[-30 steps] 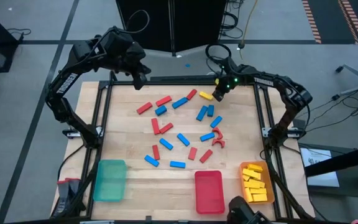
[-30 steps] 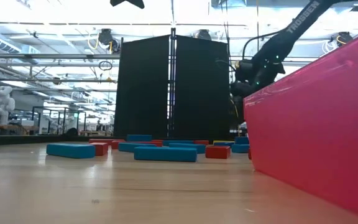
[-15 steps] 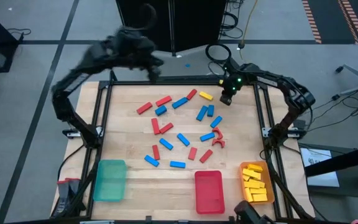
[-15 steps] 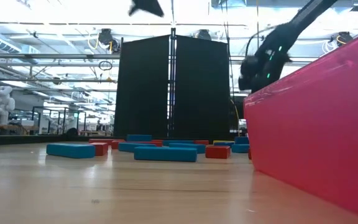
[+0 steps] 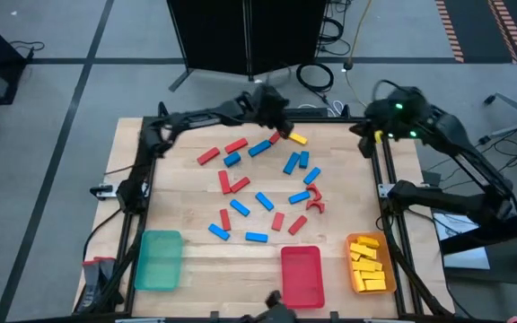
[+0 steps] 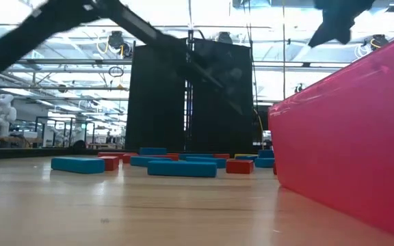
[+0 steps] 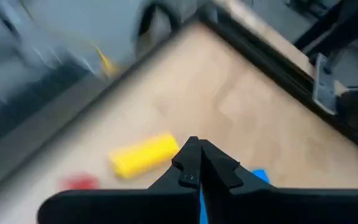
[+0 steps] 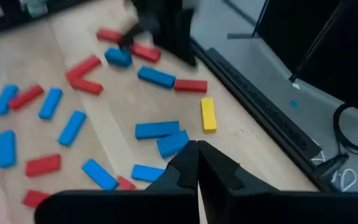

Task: Sort blocks
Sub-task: Put the red block into the red bin

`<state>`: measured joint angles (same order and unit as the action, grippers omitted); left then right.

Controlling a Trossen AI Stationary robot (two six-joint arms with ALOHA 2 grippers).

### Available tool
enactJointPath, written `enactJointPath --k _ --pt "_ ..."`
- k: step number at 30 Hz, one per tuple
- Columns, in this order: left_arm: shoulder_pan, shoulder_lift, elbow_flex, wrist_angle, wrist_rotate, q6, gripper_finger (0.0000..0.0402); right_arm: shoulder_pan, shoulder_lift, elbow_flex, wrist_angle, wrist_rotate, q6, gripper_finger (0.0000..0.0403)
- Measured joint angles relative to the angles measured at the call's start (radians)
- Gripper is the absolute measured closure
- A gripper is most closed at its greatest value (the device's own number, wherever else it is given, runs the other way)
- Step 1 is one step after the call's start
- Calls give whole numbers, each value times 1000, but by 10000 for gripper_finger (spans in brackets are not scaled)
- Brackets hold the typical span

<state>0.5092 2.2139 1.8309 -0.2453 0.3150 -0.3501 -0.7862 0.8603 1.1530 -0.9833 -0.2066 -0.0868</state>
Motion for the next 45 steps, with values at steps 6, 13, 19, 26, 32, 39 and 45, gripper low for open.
enactJointPath --k 6,13,19,26,32,39,45 --pt "-65 118 203 151 115 -245 401 9 -91 0 -20 3 76 403" --pt "-105 263 427 -38 -101 -424 401 9 -107 0 -19 26 102 403" --pt "-122 245 528 -340 -120 -225 401 9 -107 -2 -18 24 102 403" --pt "2 99 526 -624 -161 168 401 9 -108 -2 -20 20 97 403" --pt "134 55 529 -745 -157 506 401 9 -108 -2 -26 18 95 403" --pt "205 152 524 -858 -142 770 401 9 -107 -2 -26 19 122 403" --pt "208 201 523 -775 -6 852 401 9 -107 -2 -26 22 127 403"
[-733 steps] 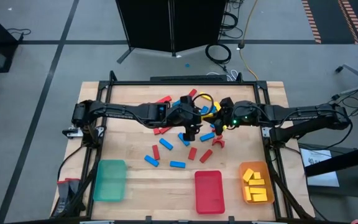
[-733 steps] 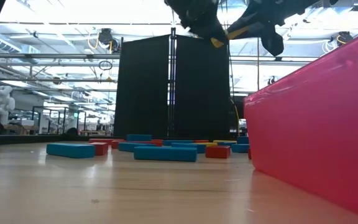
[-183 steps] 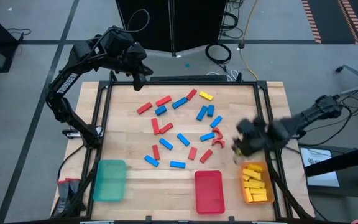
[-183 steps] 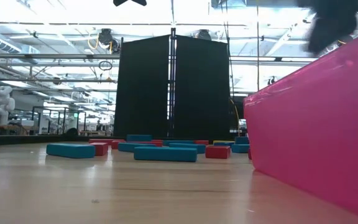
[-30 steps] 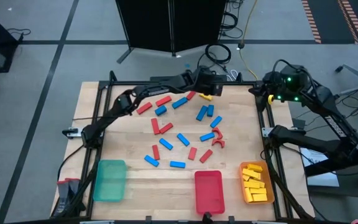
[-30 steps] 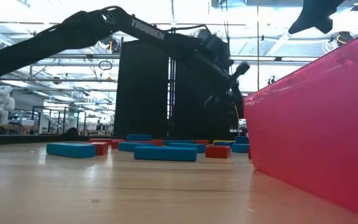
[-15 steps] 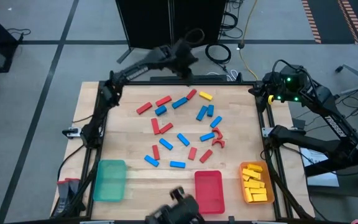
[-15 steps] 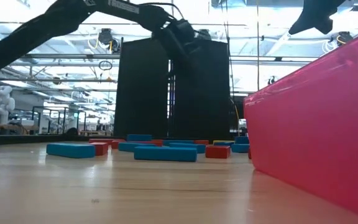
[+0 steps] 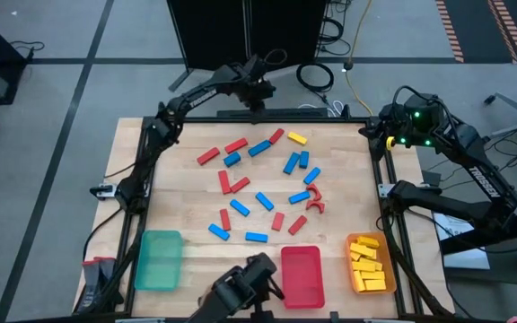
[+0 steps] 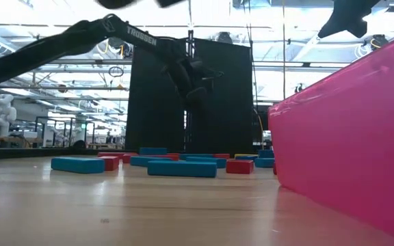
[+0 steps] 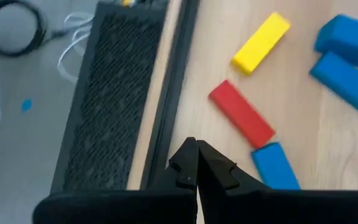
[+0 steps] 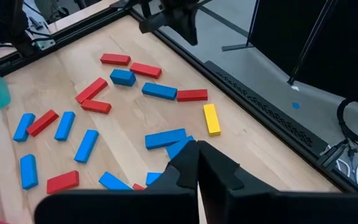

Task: Sort blocks
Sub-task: Put the red block into the red bin

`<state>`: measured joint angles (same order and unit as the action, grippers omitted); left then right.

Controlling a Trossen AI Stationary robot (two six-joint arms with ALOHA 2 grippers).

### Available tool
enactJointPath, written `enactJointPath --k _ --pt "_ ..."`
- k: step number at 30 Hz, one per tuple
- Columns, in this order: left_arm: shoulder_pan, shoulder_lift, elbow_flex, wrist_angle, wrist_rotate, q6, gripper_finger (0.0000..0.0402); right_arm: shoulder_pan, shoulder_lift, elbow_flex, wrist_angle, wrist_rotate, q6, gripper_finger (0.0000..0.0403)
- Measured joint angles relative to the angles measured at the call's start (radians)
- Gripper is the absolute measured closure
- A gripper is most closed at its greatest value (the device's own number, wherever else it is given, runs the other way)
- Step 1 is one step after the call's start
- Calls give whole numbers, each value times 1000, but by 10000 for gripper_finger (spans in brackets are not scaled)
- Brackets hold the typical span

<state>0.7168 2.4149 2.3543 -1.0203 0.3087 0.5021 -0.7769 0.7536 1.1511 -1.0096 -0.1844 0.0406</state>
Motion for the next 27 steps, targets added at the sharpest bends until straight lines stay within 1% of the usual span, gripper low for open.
enactJointPath --k 2,4,9,11,13,14,17,18,20,22,23,25,26,27 --pt "-16 11 0 36 42 15 401 0 0 0 0 0 0 403" --pt "-38 23 0 39 82 31 401 0 0 0 0 0 0 403" --pt "-85 38 0 17 80 48 401 0 0 0 0 0 -6 403" --pt "-99 37 1 22 113 -26 402 0 0 0 0 1 -15 403" --pt "-114 26 1 40 187 -118 402 0 0 0 0 1 -23 403" --pt "-124 19 1 76 212 -182 402 0 0 0 0 1 -24 403" --pt "-154 -10 2 229 196 -381 402 0 1 0 0 14 -31 403" --pt "-164 -15 3 279 175 -446 402 0 6 0 -1 45 -22 403" --pt "-183 -16 4 352 174 -555 402 0 27 0 -21 152 23 403" --pt "-196 -19 2 370 243 -626 402 -1 64 -19 -30 249 61 403" --pt "-202 -28 1 377 299 -651 402 -1 89 -34 -32 269 67 403" --pt "-209 -66 0 363 403 -684 402 0 148 -66 -25 260 67 403" --pt "-211 -101 0 351 425 -692 402 1 181 -82 -21 257 68 403" --pt "-212 -149 0 325 425 -686 402 4 214 -99 -17 250 67 403"
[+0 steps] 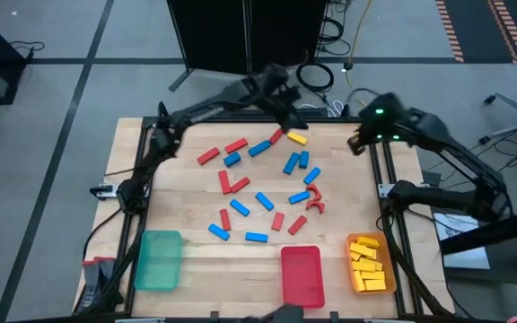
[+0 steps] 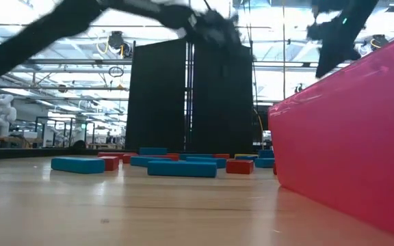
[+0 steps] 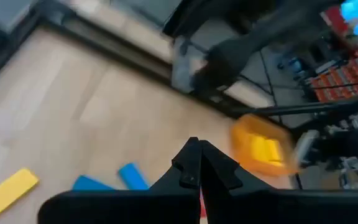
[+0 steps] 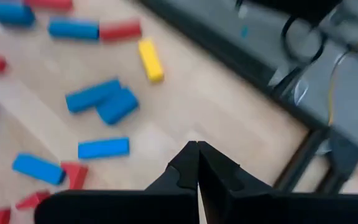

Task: Sort blocks
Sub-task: Put the red block into the red bin

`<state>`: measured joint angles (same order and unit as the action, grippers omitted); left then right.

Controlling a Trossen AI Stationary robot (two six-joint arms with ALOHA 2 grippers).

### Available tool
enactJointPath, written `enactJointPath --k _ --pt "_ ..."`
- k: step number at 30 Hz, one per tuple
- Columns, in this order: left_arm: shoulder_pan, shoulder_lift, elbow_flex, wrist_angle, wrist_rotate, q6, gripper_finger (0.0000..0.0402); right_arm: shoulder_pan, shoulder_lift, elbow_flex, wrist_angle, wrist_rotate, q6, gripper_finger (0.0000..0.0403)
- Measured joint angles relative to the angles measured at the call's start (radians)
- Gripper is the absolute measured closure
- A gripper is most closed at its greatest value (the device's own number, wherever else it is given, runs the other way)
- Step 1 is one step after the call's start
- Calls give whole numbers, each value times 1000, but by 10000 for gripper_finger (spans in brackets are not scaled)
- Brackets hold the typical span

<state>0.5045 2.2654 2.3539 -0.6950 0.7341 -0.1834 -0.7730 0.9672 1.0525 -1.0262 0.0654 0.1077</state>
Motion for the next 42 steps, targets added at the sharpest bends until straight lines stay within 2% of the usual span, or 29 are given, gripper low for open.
enactJointPath --k 4,7,10,13,15,19,22,25,28,37,42 --pt "-16 -212 5 -124 -95 132 402 12 138 -56 83 -86 -95 403" --pt "-44 -357 3 -239 -225 219 402 32 230 -51 174 -225 -171 395" --pt "-79 -492 2 -323 -390 234 402 62 309 -26 192 -251 -295 374" --pt "-119 -604 5 -400 -532 234 400 92 369 -16 152 -249 -450 333" --pt "-147 -652 4 -447 -598 219 395 124 403 -17 103 -254 -463 297" --pt "-203 -716 1 -528 -698 190 389 204 457 -17 13 -258 -360 218" --pt "-229 -755 2 -588 -764 189 388 264 485 -17 44 -257 -257 168" --pt "-245 -766 3 -636 -807 189 388 316 506 -17 111 -255 -165 134" --pt "-258 -762 1 -672 -818 181 387 357 536 -17 157 -239 -66 121" --pt "-259 -756 2 -763 -818 188 386 433 601 -73 182 -142 61 134" --pt "-258 -761 2 -762 -819 189 386 445 603 -157 271 -143 123 135"
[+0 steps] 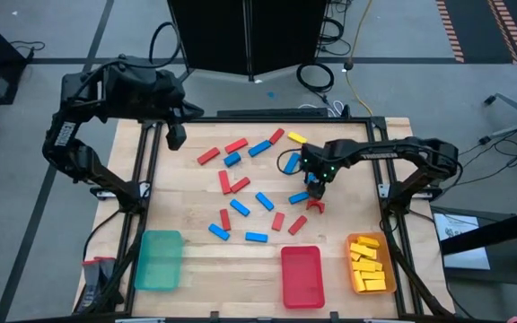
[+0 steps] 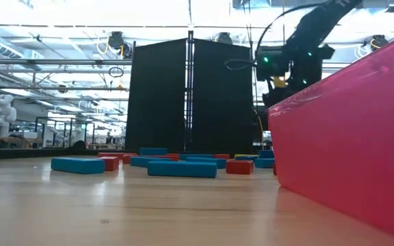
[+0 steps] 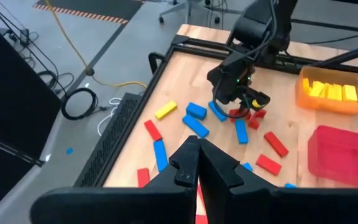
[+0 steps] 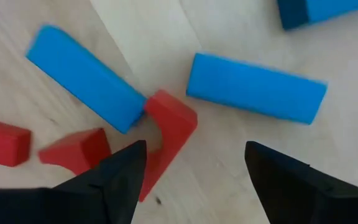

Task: Sort blocks
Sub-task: Put the red block into the red bin

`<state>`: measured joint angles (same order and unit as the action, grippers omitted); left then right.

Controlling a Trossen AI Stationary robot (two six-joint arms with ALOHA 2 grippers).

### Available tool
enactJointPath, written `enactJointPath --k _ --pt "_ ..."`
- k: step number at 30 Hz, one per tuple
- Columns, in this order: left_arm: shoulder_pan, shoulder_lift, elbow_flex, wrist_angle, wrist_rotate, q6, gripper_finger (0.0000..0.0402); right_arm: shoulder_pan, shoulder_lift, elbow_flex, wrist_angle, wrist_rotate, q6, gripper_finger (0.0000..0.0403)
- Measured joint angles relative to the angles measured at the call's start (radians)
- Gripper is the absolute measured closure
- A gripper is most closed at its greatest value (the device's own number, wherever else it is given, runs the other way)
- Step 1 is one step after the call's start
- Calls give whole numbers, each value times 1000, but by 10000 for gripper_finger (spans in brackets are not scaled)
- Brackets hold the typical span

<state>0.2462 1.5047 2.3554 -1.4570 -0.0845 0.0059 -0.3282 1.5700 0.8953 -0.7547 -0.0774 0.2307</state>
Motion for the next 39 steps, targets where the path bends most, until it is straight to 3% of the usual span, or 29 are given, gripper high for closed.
enactJointPath --k 3,6,8,11,12,16,20,25,33,39 --pt "-1 0 0 0 0 1 386 3 0 -48 51 11 11 139" --pt "0 0 0 0 0 8 386 3 0 -72 86 34 12 177" --pt "0 0 0 0 0 8 386 3 0 -79 101 35 11 234" --pt "0 0 0 0 0 9 386 3 0 -79 102 35 4 354" --pt "0 0 0 0 0 12 386 3 -1 -78 102 35 2 374" --pt "0 0 0 0 0 35 386 11 -10 -42 26 55 -30 381" --pt "0 0 0 -1 0 34 386 46 -83 91 -119 96 -53 381" --pt "0 0 0 -3 0 39 386 156 -186 239 -199 62 -17 381" --pt "0 0 0 -59 -1 71 386 445 -183 214 -200 19 37 381" --pt "0 0 1 -55 -3 89 386 560 -144 212 -82 20 46 381"
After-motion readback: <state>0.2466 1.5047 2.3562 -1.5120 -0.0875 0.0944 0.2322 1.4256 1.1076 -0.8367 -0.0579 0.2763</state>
